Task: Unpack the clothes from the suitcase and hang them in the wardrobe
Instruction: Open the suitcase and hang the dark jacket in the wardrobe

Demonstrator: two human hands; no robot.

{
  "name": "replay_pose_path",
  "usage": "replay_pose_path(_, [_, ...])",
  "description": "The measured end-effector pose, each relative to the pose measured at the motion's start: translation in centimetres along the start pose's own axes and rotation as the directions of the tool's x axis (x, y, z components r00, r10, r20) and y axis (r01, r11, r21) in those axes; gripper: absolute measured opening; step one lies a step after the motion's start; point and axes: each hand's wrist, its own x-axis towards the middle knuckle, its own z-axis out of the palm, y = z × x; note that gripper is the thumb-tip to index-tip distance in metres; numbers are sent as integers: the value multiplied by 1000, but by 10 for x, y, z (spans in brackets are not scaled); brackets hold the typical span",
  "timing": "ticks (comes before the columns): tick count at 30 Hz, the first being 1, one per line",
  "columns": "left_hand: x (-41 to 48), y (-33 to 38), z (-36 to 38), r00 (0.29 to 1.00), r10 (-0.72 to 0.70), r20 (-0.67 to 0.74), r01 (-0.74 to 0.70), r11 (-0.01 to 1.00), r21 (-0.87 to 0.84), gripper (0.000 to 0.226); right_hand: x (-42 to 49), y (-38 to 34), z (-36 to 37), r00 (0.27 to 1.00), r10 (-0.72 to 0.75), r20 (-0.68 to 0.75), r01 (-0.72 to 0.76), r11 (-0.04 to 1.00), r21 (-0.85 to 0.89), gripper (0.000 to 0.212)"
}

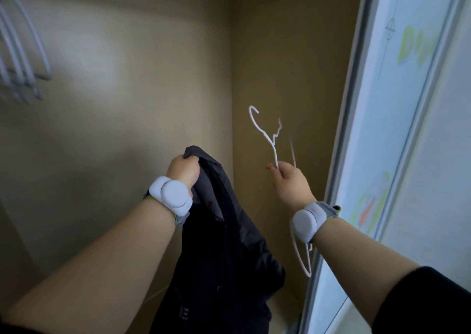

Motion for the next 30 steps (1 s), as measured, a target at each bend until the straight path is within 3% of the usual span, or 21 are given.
replay_pose_path(6, [5, -4, 0, 999, -34, 21, 33, 999, 29, 20, -1, 6, 1, 997, 3, -73, 0, 999, 45, 22])
replay_pose_path(8, [7, -5, -1, 999, -43, 24, 42, 999, 32, 13, 2, 2, 2, 998, 59, -36, -57, 996, 63, 27])
replay_pose_path(10, [10, -6, -2, 998, -54, 30, 53, 998, 44, 14, 5, -2, 4, 993, 110, 39, -108, 993, -35, 36])
replay_pose_path(14, [16, -8, -7, 995, -102, 24, 100, 992, 74, 16, 4, -7, 8, 982, 120, 148, -110, 991, -78, 43])
replay_pose_path(17, [18, -9, -11, 990, -133, 45, 130, 989, 64, 27, 7, -15, 6, 978, 186, 91, -184, 982, -35, 36])
replay_pose_path(21, [19, -9, -14, 990, -141, 23, 139, 987, 84, 27, 11, -26, -4, 962, 210, -176, -170, 961, 219, 37])
replay_pose_path(23, [18, -7, -13, 992, -126, 22, 124, 988, 90, 22, 11, -34, -8, 940, 258, -222, -144, 893, 427, 35])
replay_pose_path(27, [10, -3, -6, 993, -113, 37, 110, 991, 70, 22, 9, -47, -5, 927, 366, -85, -163, 595, 787, 30])
replay_pose_path(30, [3, 4, 3, 985, -144, 93, 149, 988, -46, 21, 3, -42, 10, 931, 364, -12, -194, 524, 829, 32])
